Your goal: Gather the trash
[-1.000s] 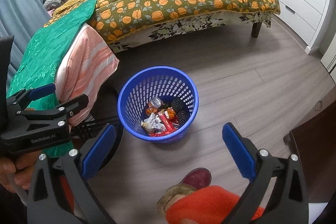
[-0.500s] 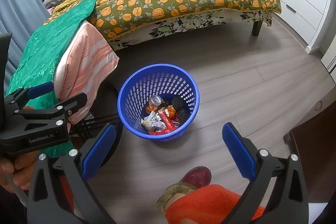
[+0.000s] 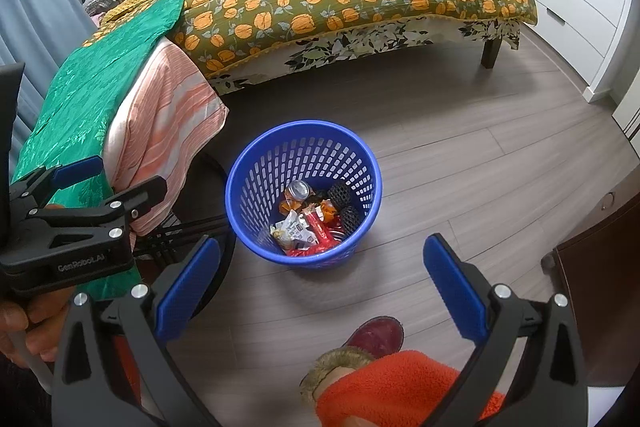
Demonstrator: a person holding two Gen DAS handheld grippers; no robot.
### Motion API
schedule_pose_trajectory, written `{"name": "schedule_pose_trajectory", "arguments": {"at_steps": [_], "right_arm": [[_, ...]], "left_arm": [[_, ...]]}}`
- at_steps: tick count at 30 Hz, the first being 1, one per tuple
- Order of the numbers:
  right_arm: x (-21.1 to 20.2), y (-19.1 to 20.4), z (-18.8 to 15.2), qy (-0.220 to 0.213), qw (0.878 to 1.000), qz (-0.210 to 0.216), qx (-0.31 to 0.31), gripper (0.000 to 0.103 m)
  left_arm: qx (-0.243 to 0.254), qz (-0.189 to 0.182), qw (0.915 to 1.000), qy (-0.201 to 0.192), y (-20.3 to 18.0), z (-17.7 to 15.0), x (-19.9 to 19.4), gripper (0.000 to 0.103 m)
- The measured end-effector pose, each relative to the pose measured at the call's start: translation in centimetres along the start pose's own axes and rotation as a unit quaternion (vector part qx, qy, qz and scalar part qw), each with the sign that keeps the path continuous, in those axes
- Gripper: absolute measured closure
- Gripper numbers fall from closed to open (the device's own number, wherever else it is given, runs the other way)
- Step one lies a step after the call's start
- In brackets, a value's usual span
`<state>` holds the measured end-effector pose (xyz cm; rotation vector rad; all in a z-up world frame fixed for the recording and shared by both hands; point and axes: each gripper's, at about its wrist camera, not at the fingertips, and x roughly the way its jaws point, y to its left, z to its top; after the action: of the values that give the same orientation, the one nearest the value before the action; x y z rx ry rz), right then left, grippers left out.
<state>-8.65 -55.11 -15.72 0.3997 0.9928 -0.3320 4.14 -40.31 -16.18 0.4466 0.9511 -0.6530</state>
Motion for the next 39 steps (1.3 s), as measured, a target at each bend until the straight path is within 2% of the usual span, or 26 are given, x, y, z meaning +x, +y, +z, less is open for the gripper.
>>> {"name": "schedule_pose_trajectory", "arguments": {"at_steps": [39], "right_arm": [[-0.01, 0.11, 0.02, 0.002, 1.000, 0.000, 0.001, 0.005]], "left_arm": [[0.000, 0.001, 1.0000, 0.002, 0.49, -0.12, 0.14, 0.005]]}}
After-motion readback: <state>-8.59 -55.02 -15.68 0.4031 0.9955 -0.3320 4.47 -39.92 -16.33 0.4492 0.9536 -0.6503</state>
